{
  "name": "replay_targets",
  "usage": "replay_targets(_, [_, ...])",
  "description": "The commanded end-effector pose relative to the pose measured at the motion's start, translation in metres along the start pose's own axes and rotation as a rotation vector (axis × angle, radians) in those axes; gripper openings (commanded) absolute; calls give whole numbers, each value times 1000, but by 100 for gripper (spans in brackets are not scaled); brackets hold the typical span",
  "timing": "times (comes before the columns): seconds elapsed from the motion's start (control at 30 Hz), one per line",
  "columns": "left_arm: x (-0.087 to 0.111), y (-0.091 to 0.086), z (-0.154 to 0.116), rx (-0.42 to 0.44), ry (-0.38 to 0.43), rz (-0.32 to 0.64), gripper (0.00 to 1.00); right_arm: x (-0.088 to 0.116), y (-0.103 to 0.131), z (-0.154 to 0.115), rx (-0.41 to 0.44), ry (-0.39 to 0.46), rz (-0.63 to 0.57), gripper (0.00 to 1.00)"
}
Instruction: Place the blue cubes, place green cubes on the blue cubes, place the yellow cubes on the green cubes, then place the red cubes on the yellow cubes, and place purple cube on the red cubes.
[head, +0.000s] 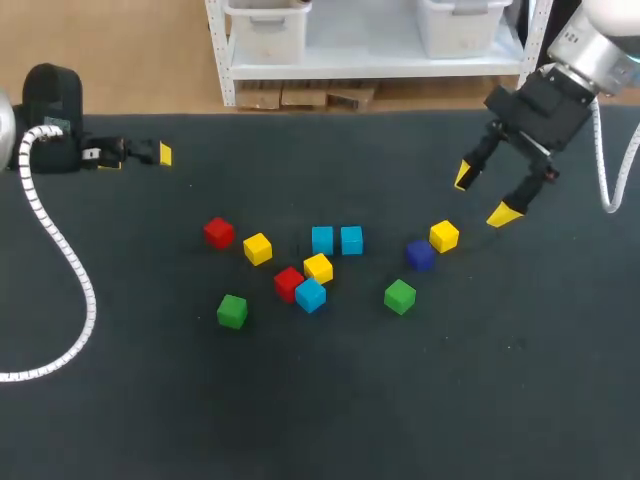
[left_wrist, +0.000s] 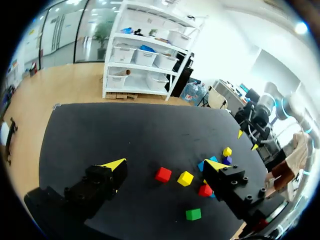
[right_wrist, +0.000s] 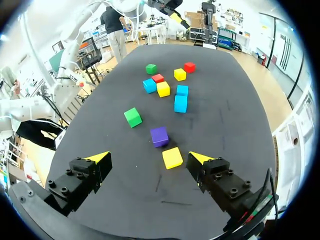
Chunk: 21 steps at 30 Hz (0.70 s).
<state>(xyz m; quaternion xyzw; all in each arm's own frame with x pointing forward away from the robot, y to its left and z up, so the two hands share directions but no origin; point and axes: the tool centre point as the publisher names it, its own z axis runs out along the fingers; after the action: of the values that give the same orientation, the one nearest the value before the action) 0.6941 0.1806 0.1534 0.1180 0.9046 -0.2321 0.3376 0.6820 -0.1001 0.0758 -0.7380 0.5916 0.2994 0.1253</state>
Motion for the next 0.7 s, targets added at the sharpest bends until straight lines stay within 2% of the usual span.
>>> replay_targets(0.03, [15,-10,-21,-15,16,5,100,0,0,0,-1,-1,-1,100])
replay_targets(0.27, [53,-25,-33,-48,124,56,100,0,0,0,-1,-1,-1,100])
replay_targets(0.43, [68,-32,-40,-10,145,164,100,0,0,0,-1,-1,-1,100])
replay_targets(0.7, [90,-22,-48,34,193,359,100,0,0,0,-1,-1,-1,100])
